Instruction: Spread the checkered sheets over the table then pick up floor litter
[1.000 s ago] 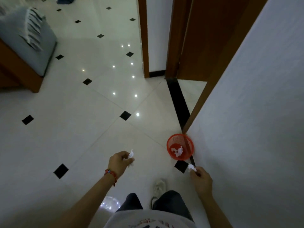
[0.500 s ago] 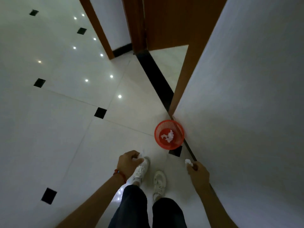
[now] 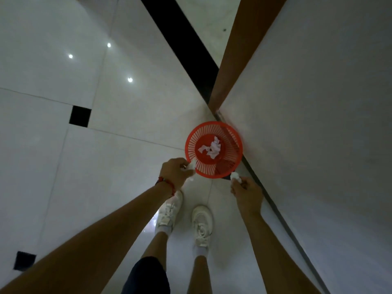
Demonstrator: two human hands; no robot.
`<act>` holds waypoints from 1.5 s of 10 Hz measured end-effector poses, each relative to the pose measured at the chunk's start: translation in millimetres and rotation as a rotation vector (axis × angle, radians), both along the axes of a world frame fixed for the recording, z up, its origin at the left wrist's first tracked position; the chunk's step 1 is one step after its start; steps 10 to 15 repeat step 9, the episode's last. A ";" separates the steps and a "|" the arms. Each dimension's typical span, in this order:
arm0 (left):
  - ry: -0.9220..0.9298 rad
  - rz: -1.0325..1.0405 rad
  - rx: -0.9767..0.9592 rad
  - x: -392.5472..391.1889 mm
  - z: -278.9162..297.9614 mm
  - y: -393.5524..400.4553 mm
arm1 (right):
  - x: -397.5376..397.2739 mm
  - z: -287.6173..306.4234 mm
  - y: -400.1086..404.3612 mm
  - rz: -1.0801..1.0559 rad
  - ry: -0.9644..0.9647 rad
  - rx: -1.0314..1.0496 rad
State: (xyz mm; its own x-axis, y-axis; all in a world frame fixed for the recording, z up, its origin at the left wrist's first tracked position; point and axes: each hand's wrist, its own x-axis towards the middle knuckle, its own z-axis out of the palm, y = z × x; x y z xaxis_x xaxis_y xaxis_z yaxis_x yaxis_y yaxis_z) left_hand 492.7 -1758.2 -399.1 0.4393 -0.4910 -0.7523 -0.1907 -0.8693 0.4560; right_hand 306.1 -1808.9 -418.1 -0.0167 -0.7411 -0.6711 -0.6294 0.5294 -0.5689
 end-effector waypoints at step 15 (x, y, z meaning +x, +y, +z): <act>0.061 -0.119 0.036 -8.6 -30.6 8.7 | 22.0 -9.8 2.2 -0.206 -0.052 0.113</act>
